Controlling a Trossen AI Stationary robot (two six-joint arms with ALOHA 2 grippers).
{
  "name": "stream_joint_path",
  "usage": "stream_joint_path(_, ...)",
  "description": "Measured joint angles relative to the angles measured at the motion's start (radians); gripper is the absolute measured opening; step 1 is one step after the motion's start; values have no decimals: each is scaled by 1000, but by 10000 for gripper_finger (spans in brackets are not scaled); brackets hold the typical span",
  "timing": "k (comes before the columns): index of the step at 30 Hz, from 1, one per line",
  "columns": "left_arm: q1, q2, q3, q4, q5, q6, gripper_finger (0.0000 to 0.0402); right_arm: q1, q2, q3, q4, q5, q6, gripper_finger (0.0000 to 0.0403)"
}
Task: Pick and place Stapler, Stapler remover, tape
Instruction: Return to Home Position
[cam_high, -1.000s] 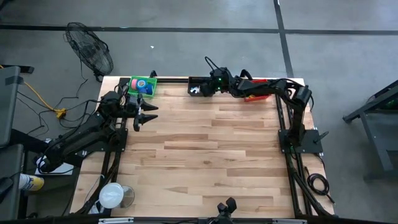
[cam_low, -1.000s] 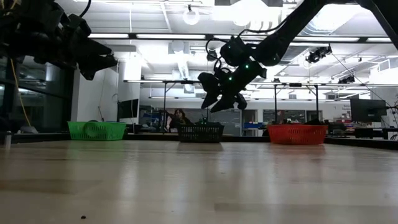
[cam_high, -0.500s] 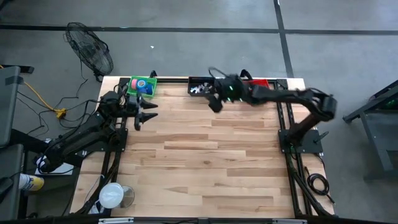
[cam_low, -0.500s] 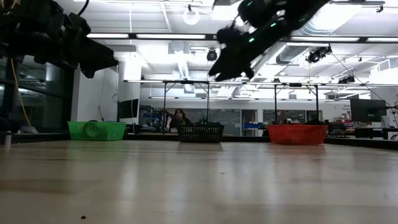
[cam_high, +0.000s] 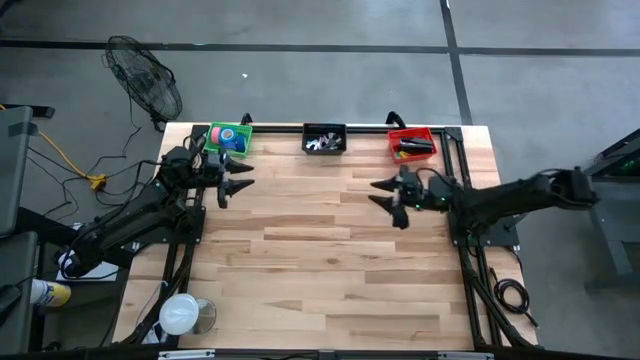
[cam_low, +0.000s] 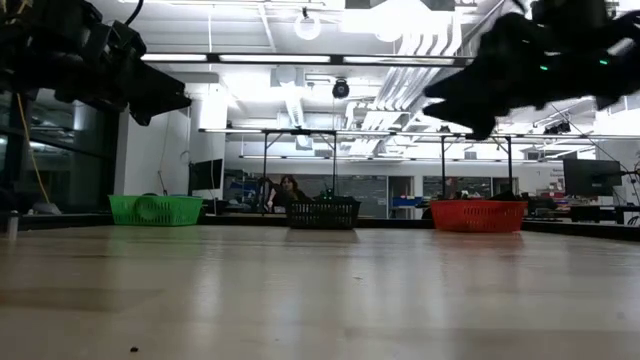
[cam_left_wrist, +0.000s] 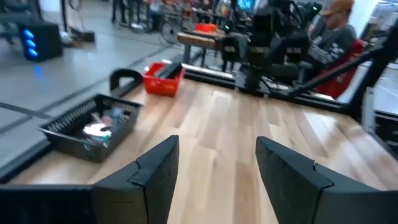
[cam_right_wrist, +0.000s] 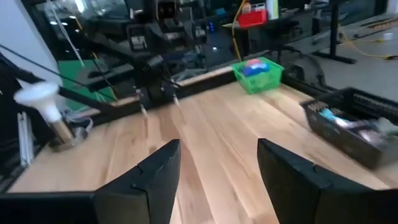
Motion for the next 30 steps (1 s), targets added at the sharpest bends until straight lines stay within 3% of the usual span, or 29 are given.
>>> stream_joint_path(9, 0, 0, 0, 162, -111, 21, 211, 3, -309, -195, 64, 23, -5, 204)
stream_joint_path(13, 0, 0, 0, 203, -109, 21, 211, 3, -425, -205, -48, 15, -4, 204)
stream_joint_path(20, 0, 0, 0, 136, -28, -27, 211, 3, -592, -206, -198, 28, -52, 204)
stream_joint_path(25, 0, -1, 0, -22, 50, -31, 211, 3, -707, -206, -288, 32, -78, 204)
stream_joint_path(30, 0, -18, -51, -31, 51, -40, 211, 3, -781, -206, -392, 120, -58, 204)
